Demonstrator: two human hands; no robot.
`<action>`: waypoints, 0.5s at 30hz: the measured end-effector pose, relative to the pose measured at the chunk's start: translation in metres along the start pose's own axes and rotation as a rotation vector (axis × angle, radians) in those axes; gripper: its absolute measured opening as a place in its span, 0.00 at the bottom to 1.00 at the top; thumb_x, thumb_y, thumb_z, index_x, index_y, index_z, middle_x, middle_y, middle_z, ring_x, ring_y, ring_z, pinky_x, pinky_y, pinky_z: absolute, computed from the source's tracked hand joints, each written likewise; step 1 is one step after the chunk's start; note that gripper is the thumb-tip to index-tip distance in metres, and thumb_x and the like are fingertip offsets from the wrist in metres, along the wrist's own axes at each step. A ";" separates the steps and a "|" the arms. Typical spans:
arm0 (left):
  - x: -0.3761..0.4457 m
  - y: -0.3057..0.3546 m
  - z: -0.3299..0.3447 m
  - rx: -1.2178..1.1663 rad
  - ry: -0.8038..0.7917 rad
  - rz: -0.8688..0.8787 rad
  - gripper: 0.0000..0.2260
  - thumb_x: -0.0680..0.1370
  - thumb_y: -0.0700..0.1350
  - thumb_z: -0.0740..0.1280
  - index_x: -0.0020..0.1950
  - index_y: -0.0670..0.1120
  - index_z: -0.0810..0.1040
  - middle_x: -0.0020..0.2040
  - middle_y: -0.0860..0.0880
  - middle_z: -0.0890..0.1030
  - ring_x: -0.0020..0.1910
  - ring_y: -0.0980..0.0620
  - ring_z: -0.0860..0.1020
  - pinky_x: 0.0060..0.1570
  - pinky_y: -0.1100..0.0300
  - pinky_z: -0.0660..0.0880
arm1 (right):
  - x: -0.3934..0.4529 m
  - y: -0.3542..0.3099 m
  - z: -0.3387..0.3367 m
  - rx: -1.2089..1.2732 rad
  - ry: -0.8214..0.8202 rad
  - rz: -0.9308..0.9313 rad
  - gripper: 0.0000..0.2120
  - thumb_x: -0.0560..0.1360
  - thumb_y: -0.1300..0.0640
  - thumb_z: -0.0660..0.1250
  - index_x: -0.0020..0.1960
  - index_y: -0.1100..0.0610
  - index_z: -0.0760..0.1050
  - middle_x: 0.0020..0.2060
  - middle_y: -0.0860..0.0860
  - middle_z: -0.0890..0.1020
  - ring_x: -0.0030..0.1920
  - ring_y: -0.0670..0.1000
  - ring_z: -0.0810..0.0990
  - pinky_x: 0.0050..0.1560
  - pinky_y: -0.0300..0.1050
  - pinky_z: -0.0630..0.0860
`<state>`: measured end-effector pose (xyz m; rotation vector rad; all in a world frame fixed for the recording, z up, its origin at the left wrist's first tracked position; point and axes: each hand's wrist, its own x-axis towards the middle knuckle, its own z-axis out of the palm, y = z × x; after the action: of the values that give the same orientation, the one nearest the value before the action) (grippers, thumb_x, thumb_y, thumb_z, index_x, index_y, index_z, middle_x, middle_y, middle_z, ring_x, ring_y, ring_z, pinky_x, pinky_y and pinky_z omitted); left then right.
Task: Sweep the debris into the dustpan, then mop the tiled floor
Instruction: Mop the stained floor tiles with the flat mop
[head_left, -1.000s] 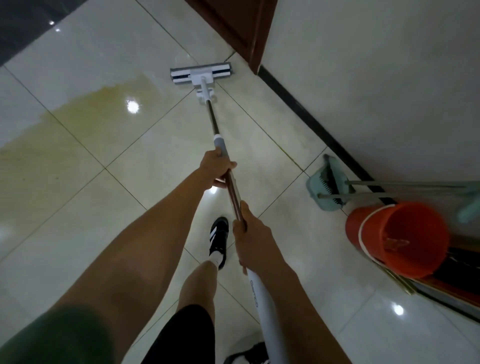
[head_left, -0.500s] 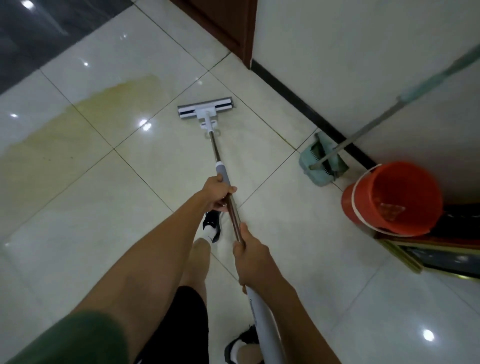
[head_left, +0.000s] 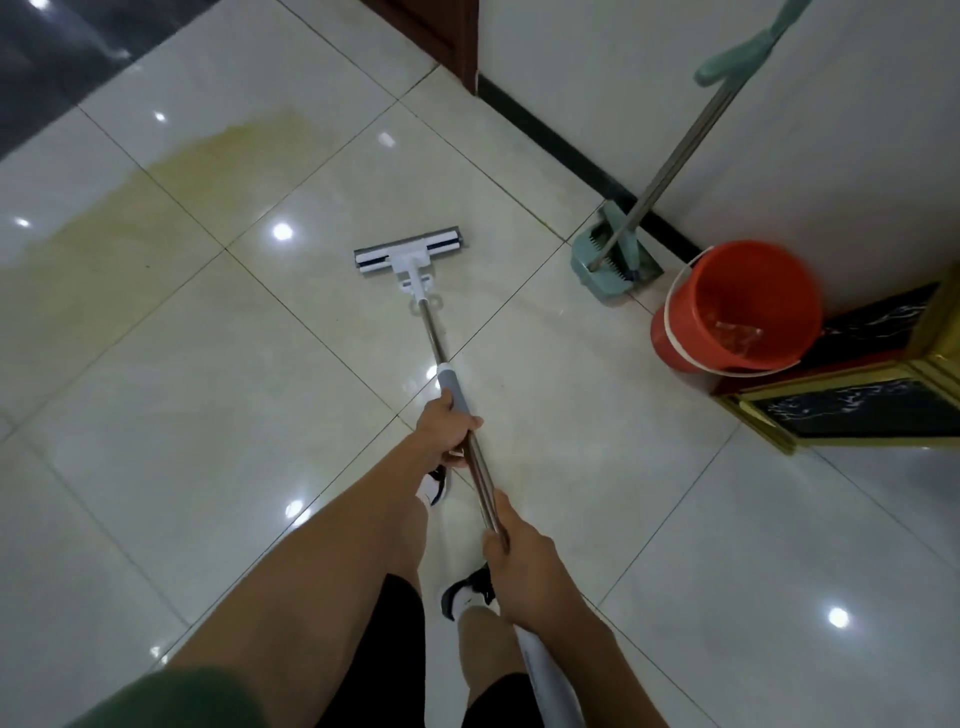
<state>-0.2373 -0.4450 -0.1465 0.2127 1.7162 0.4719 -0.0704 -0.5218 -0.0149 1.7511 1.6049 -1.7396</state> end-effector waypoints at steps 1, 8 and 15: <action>-0.001 0.002 -0.003 0.004 0.021 0.015 0.31 0.79 0.40 0.70 0.79 0.48 0.61 0.55 0.36 0.81 0.43 0.42 0.79 0.42 0.45 0.83 | 0.001 -0.004 0.002 0.000 0.007 -0.003 0.25 0.84 0.51 0.55 0.80 0.47 0.54 0.43 0.47 0.79 0.38 0.41 0.78 0.32 0.26 0.71; 0.012 0.022 -0.026 -0.007 0.106 0.071 0.29 0.79 0.39 0.71 0.78 0.42 0.64 0.55 0.34 0.81 0.48 0.35 0.84 0.41 0.42 0.83 | 0.023 -0.033 0.012 0.002 0.064 -0.025 0.25 0.84 0.51 0.54 0.80 0.49 0.54 0.60 0.49 0.79 0.44 0.42 0.78 0.47 0.26 0.73; 0.036 0.057 -0.042 -0.037 0.090 0.075 0.29 0.78 0.39 0.71 0.78 0.43 0.64 0.52 0.37 0.81 0.40 0.40 0.84 0.29 0.52 0.81 | 0.056 -0.060 0.000 -0.075 0.086 -0.046 0.25 0.84 0.51 0.55 0.79 0.49 0.56 0.39 0.48 0.78 0.35 0.43 0.76 0.33 0.32 0.71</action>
<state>-0.2923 -0.3871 -0.1492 0.2326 1.7900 0.5758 -0.1309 -0.4687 -0.0286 1.7897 1.7349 -1.6226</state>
